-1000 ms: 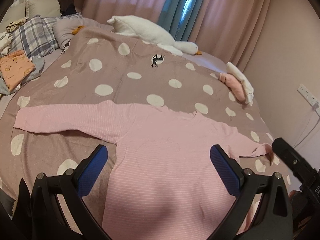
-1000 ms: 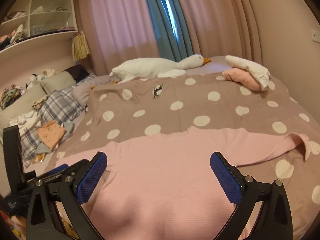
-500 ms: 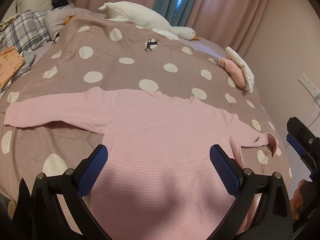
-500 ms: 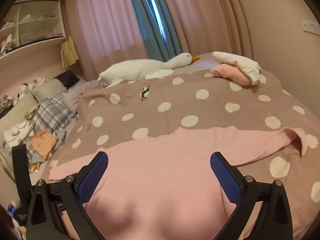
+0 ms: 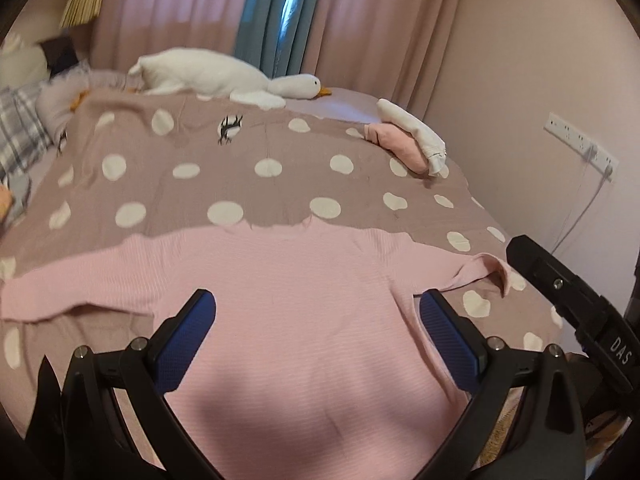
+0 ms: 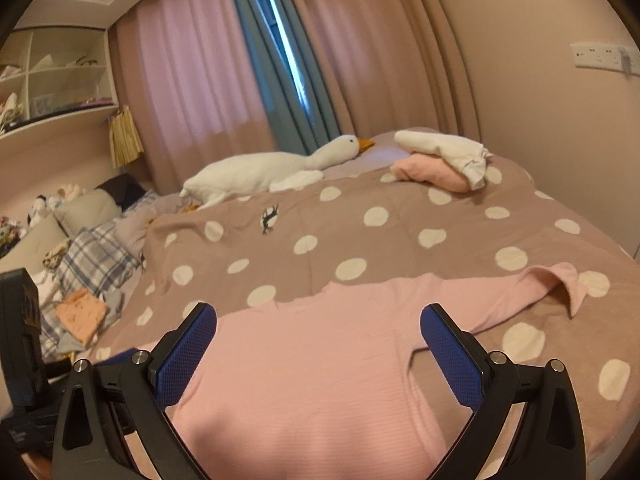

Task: Fold small clothes
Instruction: 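Move the right gripper to the cuff of the shirt sleeve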

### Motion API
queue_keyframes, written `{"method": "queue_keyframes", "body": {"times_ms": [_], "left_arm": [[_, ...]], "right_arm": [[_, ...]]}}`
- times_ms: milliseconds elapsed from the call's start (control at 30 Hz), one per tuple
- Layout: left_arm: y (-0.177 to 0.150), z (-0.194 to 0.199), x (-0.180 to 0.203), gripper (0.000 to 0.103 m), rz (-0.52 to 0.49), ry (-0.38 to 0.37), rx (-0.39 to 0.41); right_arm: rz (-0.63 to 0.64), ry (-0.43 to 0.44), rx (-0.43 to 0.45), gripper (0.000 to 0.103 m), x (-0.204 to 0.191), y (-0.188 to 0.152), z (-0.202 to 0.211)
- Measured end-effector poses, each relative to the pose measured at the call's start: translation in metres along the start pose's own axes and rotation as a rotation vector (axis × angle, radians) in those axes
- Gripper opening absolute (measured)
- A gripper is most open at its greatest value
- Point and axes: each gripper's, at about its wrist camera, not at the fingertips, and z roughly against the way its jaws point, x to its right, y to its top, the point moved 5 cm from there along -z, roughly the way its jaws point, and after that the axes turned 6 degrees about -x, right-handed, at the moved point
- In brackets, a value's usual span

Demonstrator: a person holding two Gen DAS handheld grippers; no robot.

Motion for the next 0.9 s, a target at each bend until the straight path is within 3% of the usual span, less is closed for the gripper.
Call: {"method": "queue_keyframes", "body": {"times_ms": [133,267,467,533,667,767,900], "left_arm": [[0.004,-0.001,-0.001,0.102,-0.011,0.048,0.027],[0.006,-0.014,-0.021,0.102,0.027,0.106,0.003],[0.001,-0.051,-0.053,0.102,0.096,0.158,-0.074],[-0.002,-0.062,-0.062,0.101,0.122,0.167,-0.097],[-0.007,-0.085,-0.074,0.099,0.164,0.184,-0.151],[-0.008,-0.096,-0.076,0.096,0.181,0.195,-0.167],[-0.013,-0.109,-0.074,0.095,0.199,0.186,-0.189]], "right_arm": [[-0.009,-0.018,0.009,0.102,0.006,0.003,-0.001],[-0.014,-0.042,0.013,0.102,0.015,0.012,-0.007],[-0.056,-0.09,-0.006,0.087,0.049,0.035,-0.033],[-0.084,-0.129,-0.029,0.077,0.068,0.041,-0.046],[-0.186,-0.161,-0.085,0.07,0.118,0.05,-0.073],[-0.261,-0.175,-0.12,0.068,0.151,0.053,-0.088],[-0.345,-0.298,-0.126,0.068,0.203,0.051,-0.097]]}}
